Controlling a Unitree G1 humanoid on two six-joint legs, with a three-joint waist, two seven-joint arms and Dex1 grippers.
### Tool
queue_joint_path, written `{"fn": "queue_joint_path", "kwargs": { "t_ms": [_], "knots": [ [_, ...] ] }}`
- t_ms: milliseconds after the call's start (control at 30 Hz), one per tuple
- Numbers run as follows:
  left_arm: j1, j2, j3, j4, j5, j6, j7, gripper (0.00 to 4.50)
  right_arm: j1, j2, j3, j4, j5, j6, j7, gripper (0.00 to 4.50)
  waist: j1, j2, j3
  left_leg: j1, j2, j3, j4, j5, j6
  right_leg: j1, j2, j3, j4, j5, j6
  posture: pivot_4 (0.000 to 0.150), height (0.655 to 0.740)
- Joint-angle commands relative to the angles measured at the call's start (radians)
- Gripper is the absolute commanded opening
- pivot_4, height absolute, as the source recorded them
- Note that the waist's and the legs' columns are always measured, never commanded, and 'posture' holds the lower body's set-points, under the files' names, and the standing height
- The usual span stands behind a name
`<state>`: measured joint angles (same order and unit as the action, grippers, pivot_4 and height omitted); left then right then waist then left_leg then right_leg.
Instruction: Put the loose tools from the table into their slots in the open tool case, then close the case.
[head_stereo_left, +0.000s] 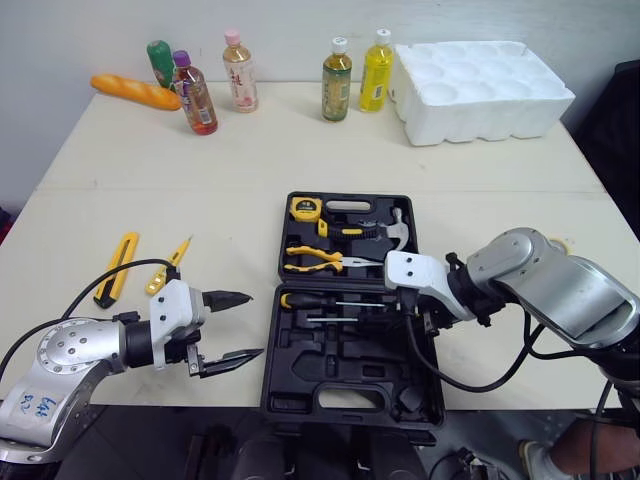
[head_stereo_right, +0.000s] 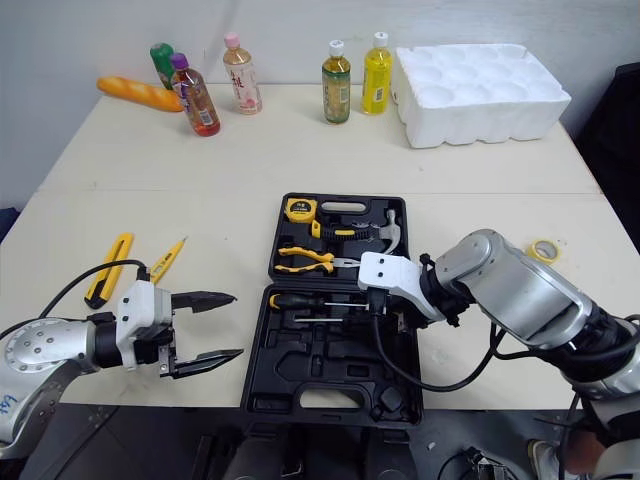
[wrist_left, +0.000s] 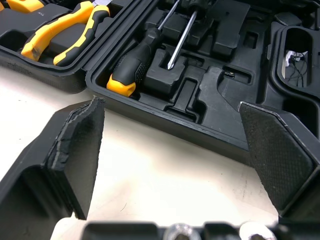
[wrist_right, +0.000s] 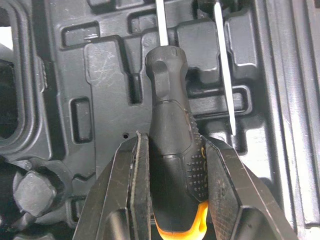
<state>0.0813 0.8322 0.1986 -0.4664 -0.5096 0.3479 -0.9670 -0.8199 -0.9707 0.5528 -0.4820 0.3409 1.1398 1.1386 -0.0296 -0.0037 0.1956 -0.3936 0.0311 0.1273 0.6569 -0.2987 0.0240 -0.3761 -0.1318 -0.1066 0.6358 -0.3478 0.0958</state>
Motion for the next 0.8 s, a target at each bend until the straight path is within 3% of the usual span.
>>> {"fn": "queue_joint_path", "kwargs": {
  "t_ms": [33,533,600,767,800],
  "knots": [
    [-0.005,-0.003,0.018,-0.039,-0.013,-0.005,0.005,4.50,-0.018,-0.006,0.010,-0.010,-0.021,0.007,-0.012,1.08,0.000,0.000,0.000,0.000,0.000,0.000,0.000,0.000,0.000,0.000,0.000,0.000,0.000,0.000,0.000,0.150,0.7400],
    [-0.015,-0.017,0.020,-0.039,-0.014,-0.017,0.011,4.50,-0.011,0.001,0.004,-0.007,-0.013,0.030,-0.030,1.08,0.000,0.000,0.000,0.000,0.000,0.000,0.001,0.000,0.000,0.000,0.000,0.000,0.000,0.000,0.000,0.150,0.7400],
    [-0.014,-0.018,0.018,-0.040,-0.015,-0.017,0.012,4.50,-0.009,0.002,-0.004,-0.012,-0.004,0.034,-0.029,2.13,0.000,0.000,0.000,0.000,0.000,0.000,0.001,0.000,0.000,0.000,0.000,0.000,0.000,0.000,0.000,0.150,0.7400],
    [-0.015,-0.023,0.017,-0.037,-0.014,-0.021,0.012,4.50,-0.009,0.010,-0.054,-0.019,0.039,0.050,-0.025,4.24,-0.002,-0.001,0.000,0.000,0.000,0.000,0.001,0.000,0.000,0.000,0.000,0.000,0.001,0.000,0.000,0.150,0.7400],
    [-0.015,-0.024,0.018,-0.037,-0.013,-0.021,0.013,4.50,-0.010,-0.001,-0.057,-0.020,0.039,0.044,-0.021,4.24,-0.002,-0.001,0.000,0.001,0.000,0.000,0.001,0.000,0.000,0.000,0.000,0.000,0.001,0.000,0.000,0.150,0.7400]
  ]
}}
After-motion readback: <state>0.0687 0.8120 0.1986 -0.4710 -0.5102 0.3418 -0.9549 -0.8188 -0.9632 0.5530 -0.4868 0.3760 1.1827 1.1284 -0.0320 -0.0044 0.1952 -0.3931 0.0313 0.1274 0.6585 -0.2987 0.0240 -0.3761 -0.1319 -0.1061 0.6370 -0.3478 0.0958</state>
